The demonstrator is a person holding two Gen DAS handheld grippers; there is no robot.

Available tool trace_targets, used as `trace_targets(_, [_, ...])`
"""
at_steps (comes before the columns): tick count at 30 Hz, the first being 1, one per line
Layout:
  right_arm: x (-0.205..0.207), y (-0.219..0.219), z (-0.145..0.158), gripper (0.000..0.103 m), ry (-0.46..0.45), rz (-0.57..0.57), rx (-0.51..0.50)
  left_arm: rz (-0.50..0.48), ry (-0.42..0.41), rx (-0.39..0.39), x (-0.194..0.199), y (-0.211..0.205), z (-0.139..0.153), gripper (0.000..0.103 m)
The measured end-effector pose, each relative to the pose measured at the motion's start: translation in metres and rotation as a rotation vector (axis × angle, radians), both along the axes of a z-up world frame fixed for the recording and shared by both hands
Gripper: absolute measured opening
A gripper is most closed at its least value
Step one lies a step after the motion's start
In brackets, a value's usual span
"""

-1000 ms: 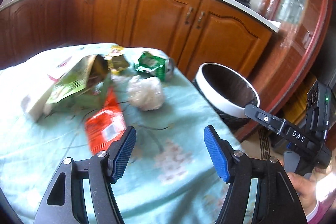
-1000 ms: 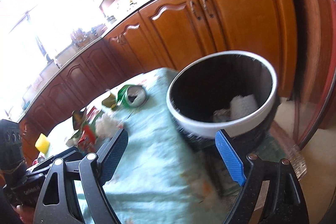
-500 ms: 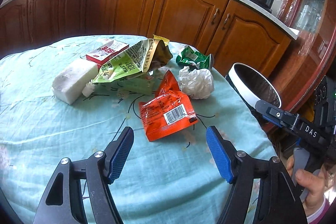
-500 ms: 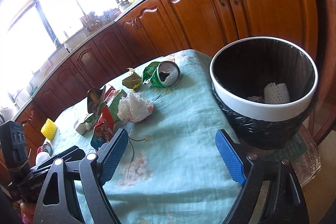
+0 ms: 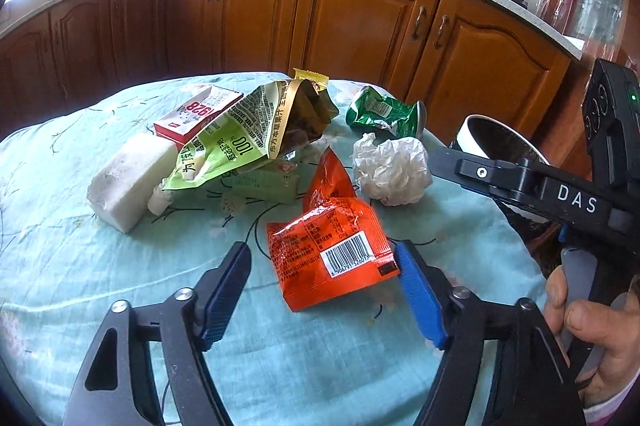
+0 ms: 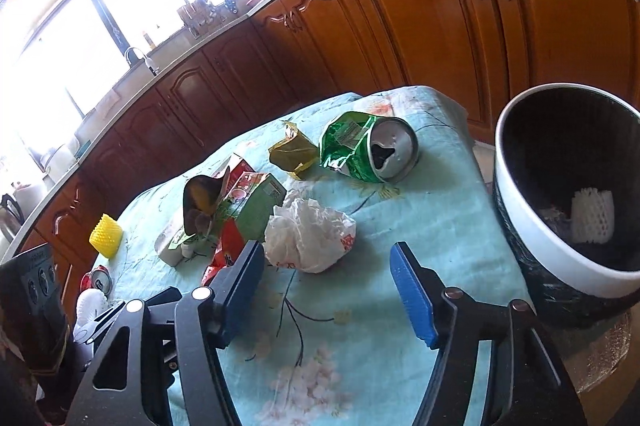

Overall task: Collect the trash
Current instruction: 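Grasp the orange snack bag with the left gripper while the right grasps white tissue, then carry both items over the bin and open both grippers to drop them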

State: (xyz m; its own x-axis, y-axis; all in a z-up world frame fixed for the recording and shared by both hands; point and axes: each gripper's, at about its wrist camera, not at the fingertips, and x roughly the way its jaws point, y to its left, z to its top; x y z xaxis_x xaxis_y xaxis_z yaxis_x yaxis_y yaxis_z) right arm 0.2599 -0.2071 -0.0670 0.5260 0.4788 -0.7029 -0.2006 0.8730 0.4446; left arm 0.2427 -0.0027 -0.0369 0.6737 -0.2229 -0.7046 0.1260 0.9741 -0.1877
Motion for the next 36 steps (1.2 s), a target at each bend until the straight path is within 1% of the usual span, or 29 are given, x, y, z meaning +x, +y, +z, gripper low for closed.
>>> trace_targets(1, [0.005, 0.005, -0.002, 0.064, 0.005, 0.013, -0.001, -0.005, 0.011, -0.012, 0.004, 0.001, -0.003, 0.057])
trace_targets(2, [0.009, 0.008, -0.005, 0.062, 0.009, 0.025, -0.006, -0.008, 0.020, -0.021, 0.007, 0.001, -0.005, 0.049])
trace_targets(3, [0.013, 0.013, -0.008, 0.060, 0.015, 0.037, -0.014, -0.013, 0.029, -0.032, 0.010, 0.002, -0.008, 0.037])
trace_targets(4, [0.016, 0.016, -0.012, 0.053, 0.027, 0.046, -0.020, -0.019, 0.041, -0.040, 0.012, 0.004, -0.011, 0.031])
trace_targets(5, [0.017, 0.019, -0.017, 0.039, 0.041, 0.055, -0.025, -0.026, 0.053, -0.056, 0.015, 0.005, -0.014, 0.022])
trace_targets(6, [0.018, 0.020, -0.019, 0.032, 0.048, 0.058, -0.028, -0.030, 0.058, -0.070, 0.016, 0.007, -0.015, 0.015])
trace_targets(8, [0.013, 0.019, -0.018, 0.024, 0.030, 0.053, -0.035, -0.032, 0.057, -0.091, 0.018, 0.011, -0.017, 0.008])
trace_targets(9, [0.010, 0.018, -0.017, 0.014, 0.023, 0.053, -0.044, -0.032, 0.053, -0.096, 0.018, 0.012, -0.017, 0.007])
trace_targets(12, [0.002, 0.011, -0.013, 0.012, 0.012, 0.048, -0.040, -0.037, 0.031, -0.106, 0.017, 0.015, -0.014, 0.002])
trace_targets(14, [-0.006, 0.005, -0.009, 0.011, 0.004, 0.039, -0.046, -0.048, 0.010, -0.102, 0.014, 0.014, -0.010, 0.000])
trace_targets(20, [-0.028, -0.024, 0.005, 0.011, -0.018, -0.011, -0.028, -0.107, -0.041, -0.107, 0.000, 0.003, 0.005, 0.000])
trace_targets(27, [-0.050, -0.059, 0.017, 0.011, -0.030, -0.082, -0.025, -0.165, -0.038, -0.120, -0.005, -0.015, 0.009, 0.000])
trace_targets(36, [-0.064, -0.103, 0.025, 0.011, -0.045, -0.171, -0.048, -0.235, -0.041, -0.122, 0.003, -0.045, 0.016, 0.000])
